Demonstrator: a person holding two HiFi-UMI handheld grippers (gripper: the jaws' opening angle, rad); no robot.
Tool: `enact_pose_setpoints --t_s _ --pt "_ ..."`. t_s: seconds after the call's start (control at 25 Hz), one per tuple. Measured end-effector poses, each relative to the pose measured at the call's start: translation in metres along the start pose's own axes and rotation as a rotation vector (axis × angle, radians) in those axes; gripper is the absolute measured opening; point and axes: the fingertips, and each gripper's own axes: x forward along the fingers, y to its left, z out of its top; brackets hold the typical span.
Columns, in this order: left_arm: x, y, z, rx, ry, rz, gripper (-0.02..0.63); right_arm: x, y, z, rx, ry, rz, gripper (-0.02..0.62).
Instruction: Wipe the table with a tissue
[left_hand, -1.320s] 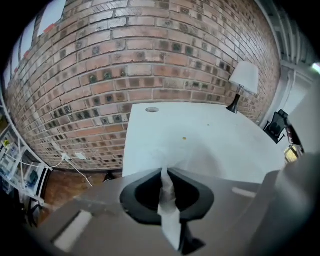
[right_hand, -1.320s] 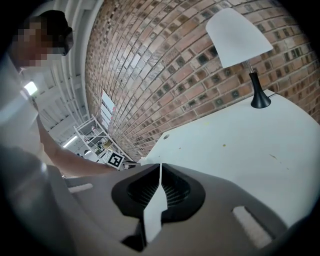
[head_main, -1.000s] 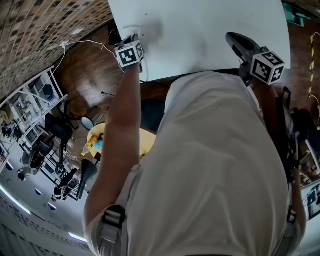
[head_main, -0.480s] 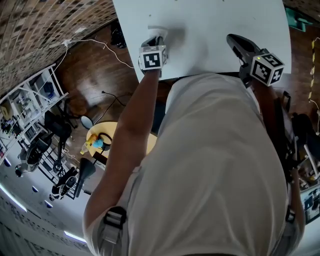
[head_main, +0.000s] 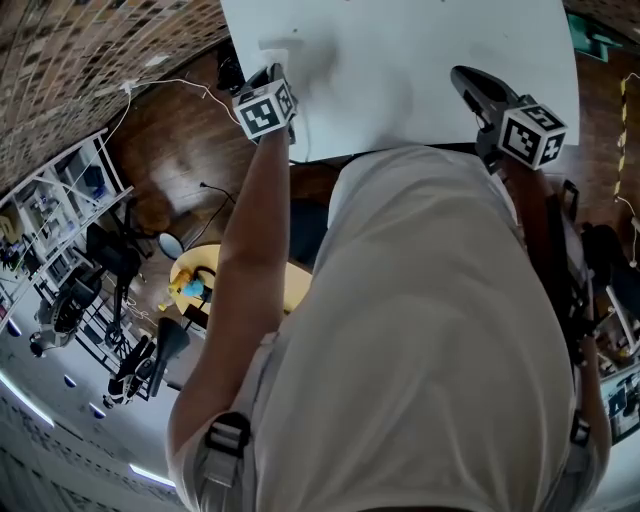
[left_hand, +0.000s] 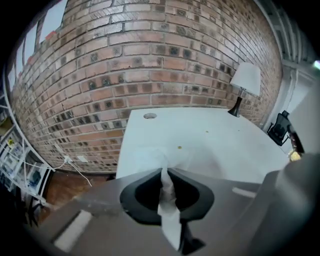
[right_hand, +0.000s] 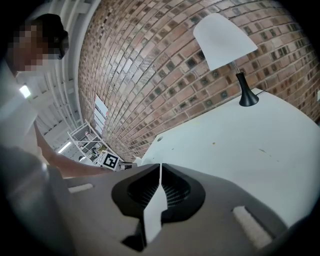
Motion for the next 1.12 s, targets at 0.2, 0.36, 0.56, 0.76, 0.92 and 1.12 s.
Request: enact_pose_setpoints --t_s 0.2,0.36,0.56,0.76,0.92,1.12 --pt "0.002 0.037 -0.009 0.009 0.039 0.038 0.025 -0.008 -0.002 -0.006 0.02 -0.002 -0.019 0.018" --pt "0.012 0.035 -0.007 -0.003 0.045 0.047 0.025 -0.018 -0.007 -0.006 0.036 -0.012 -0.046 0.018" --pt "0.029 0.024 0.003 -0.006 0.056 0.035 0.025 -0.03 -0.011 -0.005 0.052 -0.031 -0.076 0.017" --pt "0.046 0.018 0.021 0.021 0.059 0.026 0.025 -0.04 -0.017 -0.008 0.069 -0.041 -0.098 0.018" --pt "0.055 0.004 0.032 0.138 0.085 0.019 0.023 -0.052 -0.023 -0.01 0.076 -0.051 -0.122 0.018" --pt "0.063 -0.012 0.042 0.217 0.077 -0.007 0.023 -0.061 -0.028 -0.011 0.082 -0.055 -0.138 0.018"
